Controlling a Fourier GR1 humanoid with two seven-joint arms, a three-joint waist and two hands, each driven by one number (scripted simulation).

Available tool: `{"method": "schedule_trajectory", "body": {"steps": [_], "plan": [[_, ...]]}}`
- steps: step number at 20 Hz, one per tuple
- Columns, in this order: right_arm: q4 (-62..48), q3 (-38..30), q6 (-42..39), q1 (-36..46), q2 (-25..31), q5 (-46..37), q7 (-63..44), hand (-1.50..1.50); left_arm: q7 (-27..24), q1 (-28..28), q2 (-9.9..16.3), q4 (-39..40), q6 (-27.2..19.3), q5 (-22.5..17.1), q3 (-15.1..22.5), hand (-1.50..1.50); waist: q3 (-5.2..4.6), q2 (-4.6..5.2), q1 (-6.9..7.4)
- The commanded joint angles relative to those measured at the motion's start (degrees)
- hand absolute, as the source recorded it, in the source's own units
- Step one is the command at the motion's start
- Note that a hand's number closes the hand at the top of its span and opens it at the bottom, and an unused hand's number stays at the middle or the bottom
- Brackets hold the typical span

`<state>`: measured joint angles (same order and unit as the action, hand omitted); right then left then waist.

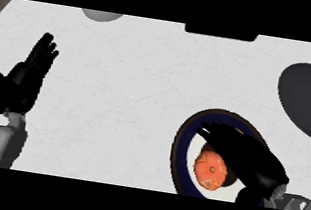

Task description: Pick the squash from the plate and place it in the pan

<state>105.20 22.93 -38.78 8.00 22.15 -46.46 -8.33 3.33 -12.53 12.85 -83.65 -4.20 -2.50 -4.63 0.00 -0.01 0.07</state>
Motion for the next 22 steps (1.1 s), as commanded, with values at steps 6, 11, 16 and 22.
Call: {"method": "schedule_trajectory", "body": {"steps": [6, 11, 16, 22], "plan": [[0.0, 2.0, -1.3, -2.2, -4.7, -6.0, 0.3, -1.50, -0.2, 0.8, -1.6, -0.2, 0.7, 1.4, -0.5, 0.00, 0.00, -0.03, -0.14], [-10.1, 3.4, 2.9, 1.1, -6.2, -11.5, 2.3, -1.50, 1.5, -3.0, -0.8, 1.5, 1.4, 0.9, -2.0, 0.00, 0.00, 0.04, -0.09], [-16.5, 1.6, 1.8, 4.1, -6.4, -12.4, 5.5, -1.50, -0.7, -3.8, 0.2, 4.1, 2.3, 0.8, -3.9, 0.00, -0.01, 0.11, -0.05], [-17.6, 2.7, 2.6, 1.8, -6.8, -14.3, 9.9, 1.50, 0.8, -2.2, -1.8, 1.6, 1.7, 2.6, -1.7, 0.00, 0.00, 0.02, -0.03]]}}
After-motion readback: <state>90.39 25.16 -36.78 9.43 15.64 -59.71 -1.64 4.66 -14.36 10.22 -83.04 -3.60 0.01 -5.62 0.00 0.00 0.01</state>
